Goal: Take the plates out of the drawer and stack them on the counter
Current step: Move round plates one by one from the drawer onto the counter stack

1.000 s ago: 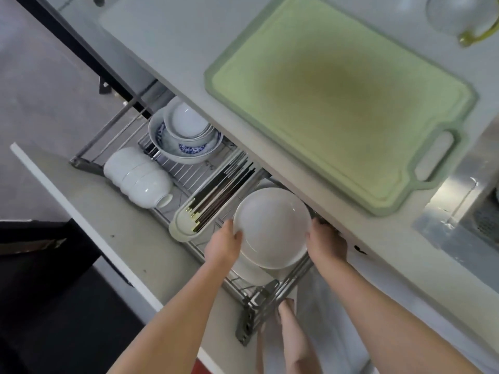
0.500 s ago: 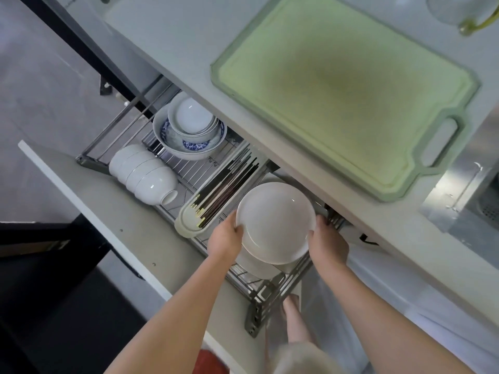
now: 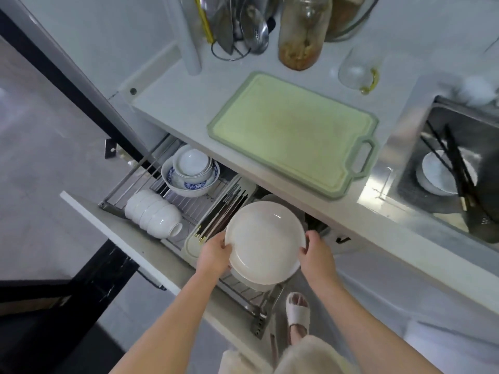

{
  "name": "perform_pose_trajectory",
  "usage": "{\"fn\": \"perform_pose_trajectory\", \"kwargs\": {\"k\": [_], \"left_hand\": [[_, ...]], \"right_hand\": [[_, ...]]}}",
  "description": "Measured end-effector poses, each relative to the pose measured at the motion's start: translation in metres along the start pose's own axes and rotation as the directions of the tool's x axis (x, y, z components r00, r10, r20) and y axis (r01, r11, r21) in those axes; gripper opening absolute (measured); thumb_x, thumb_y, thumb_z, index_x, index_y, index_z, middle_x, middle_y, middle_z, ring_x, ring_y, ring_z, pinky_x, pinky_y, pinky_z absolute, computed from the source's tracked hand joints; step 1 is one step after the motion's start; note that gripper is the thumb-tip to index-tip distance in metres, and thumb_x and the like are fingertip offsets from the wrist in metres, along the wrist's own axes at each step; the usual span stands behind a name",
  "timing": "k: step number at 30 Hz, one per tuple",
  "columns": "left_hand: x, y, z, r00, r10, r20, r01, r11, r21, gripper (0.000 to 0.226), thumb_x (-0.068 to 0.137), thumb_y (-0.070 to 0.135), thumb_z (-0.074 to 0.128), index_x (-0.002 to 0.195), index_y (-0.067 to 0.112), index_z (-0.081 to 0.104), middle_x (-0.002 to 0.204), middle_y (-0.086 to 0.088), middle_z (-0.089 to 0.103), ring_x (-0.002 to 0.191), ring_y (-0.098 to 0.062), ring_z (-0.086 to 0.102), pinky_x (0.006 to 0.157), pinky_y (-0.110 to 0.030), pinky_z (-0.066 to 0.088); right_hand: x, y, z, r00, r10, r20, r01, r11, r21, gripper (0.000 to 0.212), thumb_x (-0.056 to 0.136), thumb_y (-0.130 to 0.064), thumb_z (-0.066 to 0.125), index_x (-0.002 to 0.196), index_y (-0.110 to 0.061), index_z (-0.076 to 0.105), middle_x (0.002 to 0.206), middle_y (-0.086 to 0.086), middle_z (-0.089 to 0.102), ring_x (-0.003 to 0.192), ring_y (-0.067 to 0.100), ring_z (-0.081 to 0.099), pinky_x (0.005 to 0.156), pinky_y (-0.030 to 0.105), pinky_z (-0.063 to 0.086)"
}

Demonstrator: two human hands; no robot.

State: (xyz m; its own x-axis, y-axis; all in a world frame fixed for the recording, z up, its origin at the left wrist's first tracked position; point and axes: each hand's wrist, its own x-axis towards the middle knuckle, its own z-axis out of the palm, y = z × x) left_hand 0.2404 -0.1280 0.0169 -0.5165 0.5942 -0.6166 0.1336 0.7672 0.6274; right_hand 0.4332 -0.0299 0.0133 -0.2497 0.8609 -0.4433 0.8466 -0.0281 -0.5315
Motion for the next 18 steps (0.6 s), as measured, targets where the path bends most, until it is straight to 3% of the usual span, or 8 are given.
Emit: {"fn": "perform_pose_trajectory", "kwargs": {"k": [3,7,12,18], "left_hand": [[-0.022,0.014,-0.008,0.997,0.064,-0.036,-0.063,0.997,0.044,0.033,0.087,0.007,0.046,0.084,0.039,0.052,0.069,0.01,0.062,0.066,-0.018,0.063,0.06,-0.034,0.059],[-0.05,0.037,-0.013,0.994,0.095,-0.048,-0.094,0.995,0.024,0.036,0.086,0.003,0.044,0.108,0.028,0.059,0.076,0.001,0.063,0.07,-0.028,0.065,0.064,-0.044,0.06],[-0.082,0.069,-0.001,0.98,0.186,-0.075,-0.185,0.983,0.018,0.038,0.089,0.007,0.049,0.125,0.019,0.056,0.087,-0.008,0.067,0.072,-0.026,0.066,0.059,-0.036,0.06],[-0.118,0.122,0.051,0.951,0.285,-0.118,-0.287,0.958,0.003,0.03,0.09,0.014,0.054,0.12,0.012,0.055,0.1,-0.006,0.067,0.078,-0.024,0.068,0.067,-0.038,0.061]], "right_hand": [[-0.016,-0.001,-0.013,1.0,-0.003,-0.023,0.002,1.0,-0.013,0.019,0.092,-0.012,0.051,0.111,-0.012,0.049,0.1,0.007,0.063,0.09,0.026,0.062,0.073,0.042,0.054],[-0.033,-0.001,-0.038,0.998,-0.032,-0.055,0.032,0.999,0.001,0.021,0.089,-0.011,0.048,0.11,-0.01,0.048,0.078,0.002,0.056,0.072,0.026,0.056,0.06,0.034,0.044],[-0.051,0.011,-0.087,0.992,-0.067,-0.11,0.076,0.994,0.08,0.024,0.086,-0.011,0.052,0.109,-0.008,0.049,0.096,0.013,0.066,0.084,0.031,0.06,0.071,0.037,0.047],[-0.073,0.053,-0.165,0.981,-0.037,-0.191,0.058,0.993,0.104,0.02,0.087,-0.018,0.049,0.106,-0.014,0.045,0.093,0.007,0.063,0.08,0.027,0.059,0.066,0.036,0.045]]}}
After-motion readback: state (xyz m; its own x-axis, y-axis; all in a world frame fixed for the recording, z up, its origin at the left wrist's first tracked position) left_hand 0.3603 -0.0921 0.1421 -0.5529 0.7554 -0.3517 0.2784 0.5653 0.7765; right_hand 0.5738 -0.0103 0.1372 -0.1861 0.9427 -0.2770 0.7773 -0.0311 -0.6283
